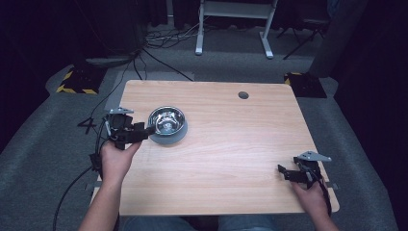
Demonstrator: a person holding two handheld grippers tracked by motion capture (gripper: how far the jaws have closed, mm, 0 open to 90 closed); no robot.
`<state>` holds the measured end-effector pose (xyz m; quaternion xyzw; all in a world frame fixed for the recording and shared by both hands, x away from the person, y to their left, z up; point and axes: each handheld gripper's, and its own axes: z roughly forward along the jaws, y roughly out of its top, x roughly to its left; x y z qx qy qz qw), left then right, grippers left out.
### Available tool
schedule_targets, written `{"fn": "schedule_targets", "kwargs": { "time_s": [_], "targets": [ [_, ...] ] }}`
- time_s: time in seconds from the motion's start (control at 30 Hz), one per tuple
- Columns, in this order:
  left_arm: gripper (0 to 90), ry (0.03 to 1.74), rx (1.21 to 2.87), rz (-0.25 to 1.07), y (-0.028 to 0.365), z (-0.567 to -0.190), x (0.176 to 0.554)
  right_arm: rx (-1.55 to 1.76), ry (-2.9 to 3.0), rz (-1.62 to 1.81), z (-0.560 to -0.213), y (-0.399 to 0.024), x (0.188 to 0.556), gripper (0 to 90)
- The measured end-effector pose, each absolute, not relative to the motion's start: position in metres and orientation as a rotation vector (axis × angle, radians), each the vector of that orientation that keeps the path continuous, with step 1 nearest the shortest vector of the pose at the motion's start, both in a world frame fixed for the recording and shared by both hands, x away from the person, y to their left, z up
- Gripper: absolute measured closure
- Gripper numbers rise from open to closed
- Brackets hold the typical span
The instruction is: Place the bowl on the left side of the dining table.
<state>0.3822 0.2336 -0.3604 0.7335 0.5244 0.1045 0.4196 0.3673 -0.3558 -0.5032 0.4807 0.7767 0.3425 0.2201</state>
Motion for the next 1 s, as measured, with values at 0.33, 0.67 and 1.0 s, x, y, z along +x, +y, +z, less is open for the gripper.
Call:
{"fn": "schedule_targets", "kwargs": {
  "time_s": [0.33, 0.67, 1.0],
  "targets": [
    [46.9, 1.297, 1.844, 0.281, 0.238, -0.358, 0.352, 1.329, 2.148, 0.949, -0.503, -0.356, 0.367, 19.5],
    [46.6, 1.279, 1.850, 0.308, 0.245, -0.363, 0.321, 1.327, 2.153, 0.947, -0.503, -0.356, 0.367, 19.5],
    [45.8, 1.249, 1.869, 0.302, 0.244, -0.375, 0.302, 1.327, 2.153, 0.947, -0.503, -0.356, 0.367, 19.5]
  ]
}}
